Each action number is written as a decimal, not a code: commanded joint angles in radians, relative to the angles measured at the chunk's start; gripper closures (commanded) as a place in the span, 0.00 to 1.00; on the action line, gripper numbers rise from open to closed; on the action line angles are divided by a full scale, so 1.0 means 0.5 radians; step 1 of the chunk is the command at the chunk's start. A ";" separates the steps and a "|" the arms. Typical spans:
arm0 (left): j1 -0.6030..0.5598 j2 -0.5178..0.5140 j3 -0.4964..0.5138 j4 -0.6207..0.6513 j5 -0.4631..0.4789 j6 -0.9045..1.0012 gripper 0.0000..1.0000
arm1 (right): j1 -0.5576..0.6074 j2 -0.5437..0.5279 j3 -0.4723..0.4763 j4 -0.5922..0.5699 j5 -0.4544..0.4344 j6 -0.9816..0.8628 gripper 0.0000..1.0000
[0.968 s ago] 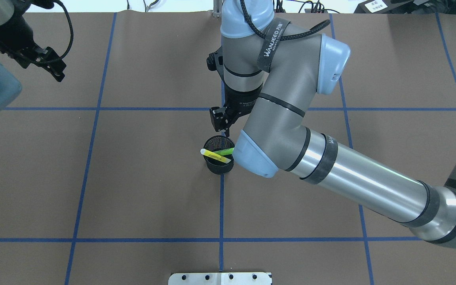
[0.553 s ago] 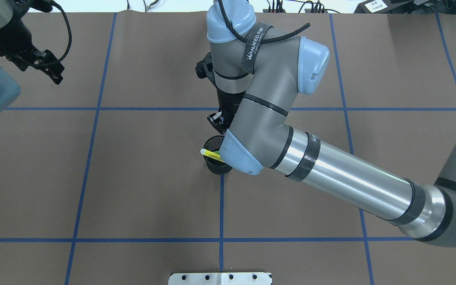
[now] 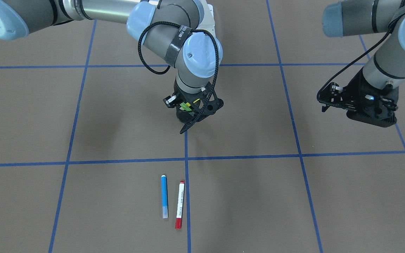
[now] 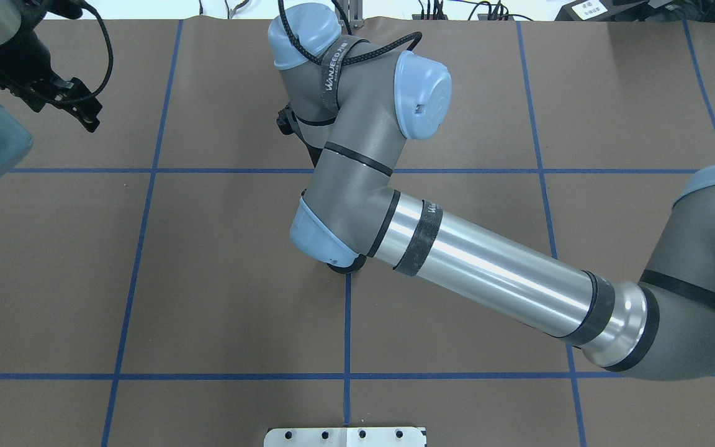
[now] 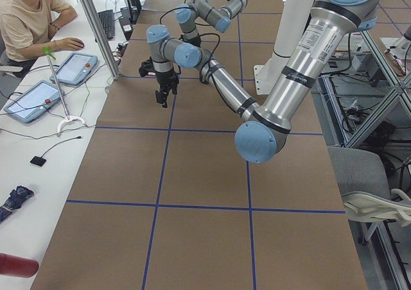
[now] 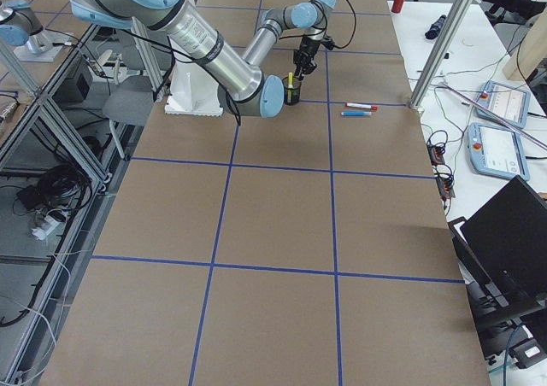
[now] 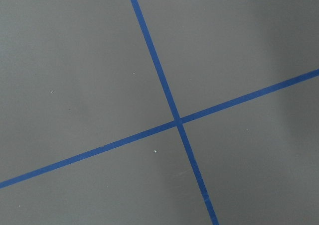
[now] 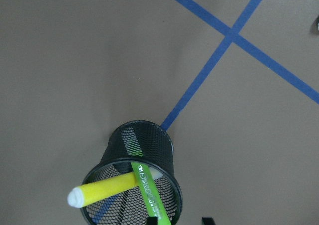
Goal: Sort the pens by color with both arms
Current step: 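Lower the right gripper over the black mesh cup toward the green highlighter, then close the right gripper on the green highlighter and lift it out, then carry the green highlighter beside the red-capped marker and release it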
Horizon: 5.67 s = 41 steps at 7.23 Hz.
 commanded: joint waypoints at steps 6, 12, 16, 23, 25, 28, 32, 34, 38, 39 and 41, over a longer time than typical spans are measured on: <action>0.003 0.000 -0.012 0.000 0.000 -0.029 0.00 | -0.038 -0.073 0.017 -0.051 -0.003 -0.057 0.56; 0.003 0.000 -0.022 0.000 0.000 -0.035 0.00 | -0.059 -0.073 0.020 -0.051 -0.003 -0.057 0.73; 0.003 -0.003 -0.028 0.000 0.000 -0.038 0.00 | -0.059 -0.066 0.078 -0.099 0.000 -0.057 0.93; 0.003 -0.003 -0.101 0.000 -0.058 -0.106 0.00 | 0.091 -0.054 0.636 -0.612 0.031 -0.094 1.00; 0.003 -0.003 -0.101 0.000 -0.061 -0.106 0.00 | 0.210 -0.051 0.661 -0.609 0.095 -0.067 1.00; 0.006 -0.006 -0.095 -0.009 -0.061 -0.106 0.00 | 0.336 -0.063 0.662 -0.377 0.086 0.453 1.00; 0.009 -0.006 -0.101 -0.009 -0.061 -0.130 0.00 | 0.349 -0.021 0.289 0.393 -0.174 1.211 1.00; 0.009 -0.006 -0.101 -0.009 -0.061 -0.130 0.00 | 0.288 0.090 -0.058 0.620 -0.437 1.573 1.00; 0.006 0.000 -0.104 -0.055 -0.061 -0.124 0.00 | 0.058 0.096 -0.519 1.123 -1.105 2.065 1.00; 0.006 0.000 -0.108 -0.055 -0.061 -0.124 0.00 | 0.000 0.108 -0.656 1.313 -1.241 2.129 1.00; 0.006 0.000 -0.108 -0.055 -0.077 -0.124 0.00 | -0.041 0.225 -0.948 1.537 -1.254 2.082 1.00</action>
